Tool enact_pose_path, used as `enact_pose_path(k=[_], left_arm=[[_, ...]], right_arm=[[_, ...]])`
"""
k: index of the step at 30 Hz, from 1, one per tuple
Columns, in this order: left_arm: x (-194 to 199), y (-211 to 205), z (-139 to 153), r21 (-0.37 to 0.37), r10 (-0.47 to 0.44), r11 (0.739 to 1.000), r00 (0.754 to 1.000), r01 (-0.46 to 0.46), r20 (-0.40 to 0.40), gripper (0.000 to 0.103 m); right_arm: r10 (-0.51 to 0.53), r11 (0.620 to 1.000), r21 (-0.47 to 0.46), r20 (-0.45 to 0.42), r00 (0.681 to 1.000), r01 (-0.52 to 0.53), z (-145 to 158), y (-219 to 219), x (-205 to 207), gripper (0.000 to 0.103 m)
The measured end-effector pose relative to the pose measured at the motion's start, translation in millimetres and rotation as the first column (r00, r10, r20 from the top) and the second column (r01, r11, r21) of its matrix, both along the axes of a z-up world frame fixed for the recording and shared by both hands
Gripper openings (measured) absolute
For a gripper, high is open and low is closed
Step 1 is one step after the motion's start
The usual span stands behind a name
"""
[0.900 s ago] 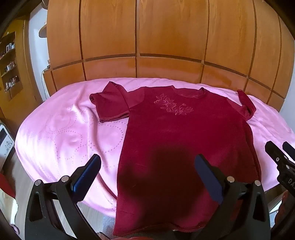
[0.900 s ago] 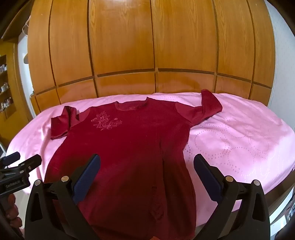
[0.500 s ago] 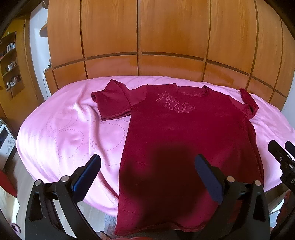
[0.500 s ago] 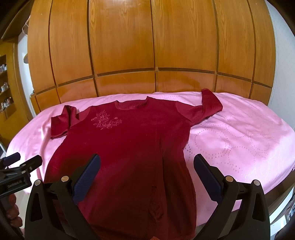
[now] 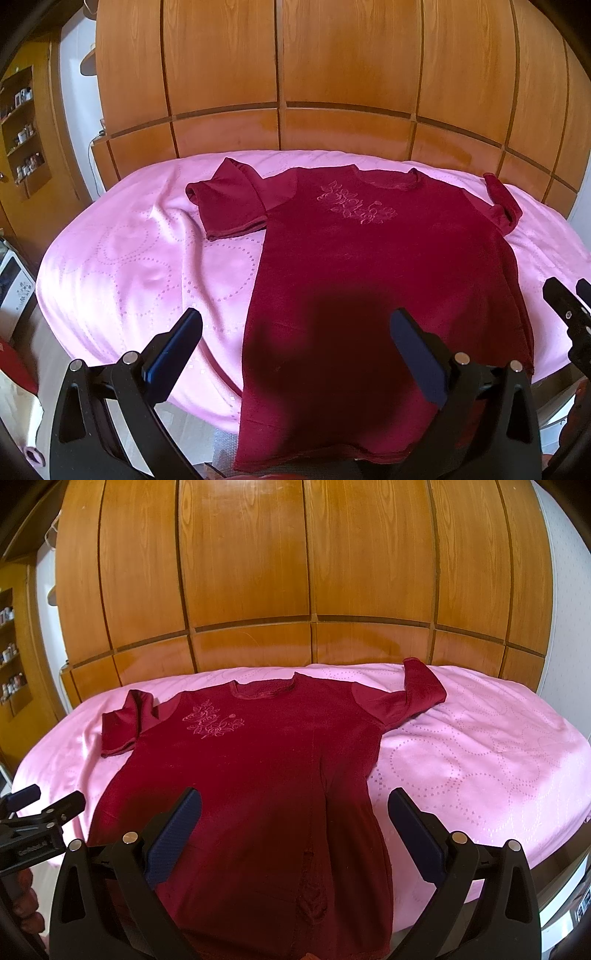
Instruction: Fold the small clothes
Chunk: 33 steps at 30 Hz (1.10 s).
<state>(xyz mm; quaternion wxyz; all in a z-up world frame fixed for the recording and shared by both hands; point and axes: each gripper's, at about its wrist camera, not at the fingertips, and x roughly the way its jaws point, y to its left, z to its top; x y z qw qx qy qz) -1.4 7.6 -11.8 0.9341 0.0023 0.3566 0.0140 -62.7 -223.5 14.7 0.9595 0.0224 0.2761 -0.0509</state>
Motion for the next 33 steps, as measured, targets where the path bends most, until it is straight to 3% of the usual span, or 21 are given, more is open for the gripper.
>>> enact_pose_path(k=[20, 33], left_arm=[[6, 2, -6, -0.001, 0.018, 1.000, 0.999, -0.018, -0.042, 0.101], [25, 19, -26, -0.070, 0.022, 0.997, 0.992, -0.031, -0.125, 0.101]], right_arm=[[-0.004, 1.000, 0.002, -0.014, 1.000, 0.004, -6, 1, 2, 0.100], [-0.038, 0.999, 0.014, -0.048, 0.998, 0.039, -23, -13, 9, 0.100]])
